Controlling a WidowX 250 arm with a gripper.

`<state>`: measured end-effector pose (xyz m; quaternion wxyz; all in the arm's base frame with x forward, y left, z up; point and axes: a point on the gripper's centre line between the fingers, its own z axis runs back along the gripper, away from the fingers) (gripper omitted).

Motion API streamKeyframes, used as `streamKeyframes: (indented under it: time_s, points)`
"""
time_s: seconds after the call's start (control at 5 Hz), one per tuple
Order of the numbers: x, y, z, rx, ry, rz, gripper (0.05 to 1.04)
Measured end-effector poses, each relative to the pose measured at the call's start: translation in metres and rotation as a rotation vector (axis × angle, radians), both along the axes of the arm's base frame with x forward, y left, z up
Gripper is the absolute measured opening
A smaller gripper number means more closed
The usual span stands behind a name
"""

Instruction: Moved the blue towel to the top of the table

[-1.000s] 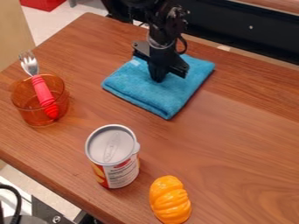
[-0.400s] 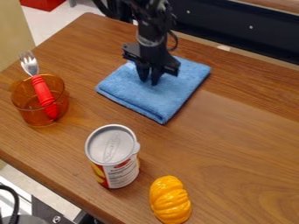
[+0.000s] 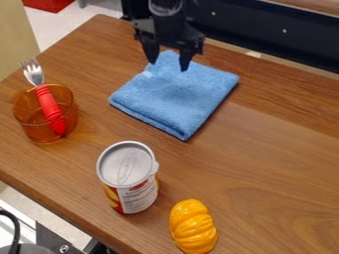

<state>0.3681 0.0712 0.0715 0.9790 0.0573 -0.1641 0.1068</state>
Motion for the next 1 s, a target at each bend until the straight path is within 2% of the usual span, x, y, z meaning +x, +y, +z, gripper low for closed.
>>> streamKeyframes:
  time_s: [0.2, 0.4, 0.8, 1.0]
  points:
    - [-0.003, -0.004, 0.01, -0.031, 0.002, 0.001, 0.999]
    - [-0.013, -0.007, 0.019, -0.035, -0.01, -0.018, 0.999]
    - [-0.055, -0.026, 0.012, -0.043, 0.022, -0.07, 0.999]
    - [-0.074, -0.052, 0.013, -0.061, 0.035, -0.155, 0.999]
